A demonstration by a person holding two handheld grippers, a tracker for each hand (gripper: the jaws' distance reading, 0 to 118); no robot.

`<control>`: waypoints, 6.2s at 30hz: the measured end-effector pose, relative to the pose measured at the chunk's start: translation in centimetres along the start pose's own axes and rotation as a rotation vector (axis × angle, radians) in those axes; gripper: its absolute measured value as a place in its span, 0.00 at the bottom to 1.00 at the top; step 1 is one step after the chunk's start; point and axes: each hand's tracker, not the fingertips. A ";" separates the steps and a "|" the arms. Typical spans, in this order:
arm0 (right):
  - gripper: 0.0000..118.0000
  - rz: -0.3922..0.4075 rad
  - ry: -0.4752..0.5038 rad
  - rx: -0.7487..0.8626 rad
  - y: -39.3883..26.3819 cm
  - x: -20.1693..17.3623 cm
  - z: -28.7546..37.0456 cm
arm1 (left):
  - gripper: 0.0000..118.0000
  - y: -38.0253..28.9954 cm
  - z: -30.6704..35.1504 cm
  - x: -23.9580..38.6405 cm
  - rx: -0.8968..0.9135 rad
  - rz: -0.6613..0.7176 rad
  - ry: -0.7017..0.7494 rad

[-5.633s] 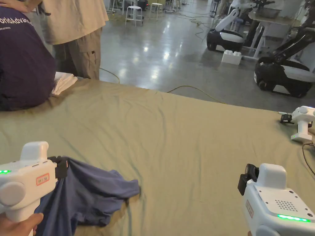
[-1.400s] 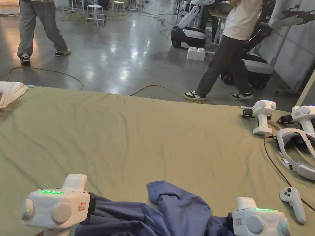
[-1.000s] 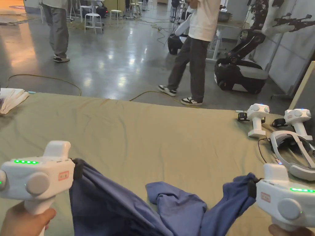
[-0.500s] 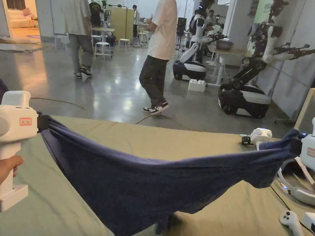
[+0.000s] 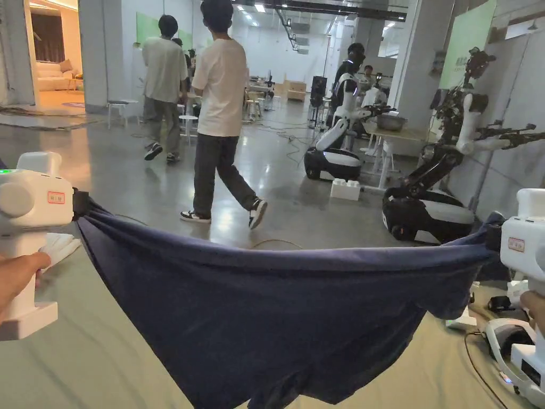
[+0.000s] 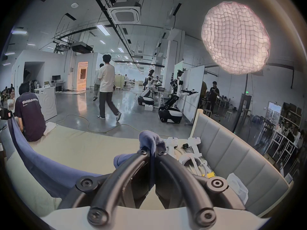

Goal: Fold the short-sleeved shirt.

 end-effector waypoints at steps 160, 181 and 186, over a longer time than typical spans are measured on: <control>0.02 0.074 0.343 -0.441 -27.0 -14.6 -12.1 | 0.06 -34.4 5.5 -3.2 -0.509 0.075 0.084; 0.02 0.005 0.114 0.046 -5.0 0.7 3.7 | 0.06 -8.3 3.2 6.7 -0.064 -0.096 -0.102; 0.02 -0.017 0.068 0.106 -0.5 1.1 3.8 | 0.06 -2.6 2.0 8.3 -0.018 -0.094 -0.114</control>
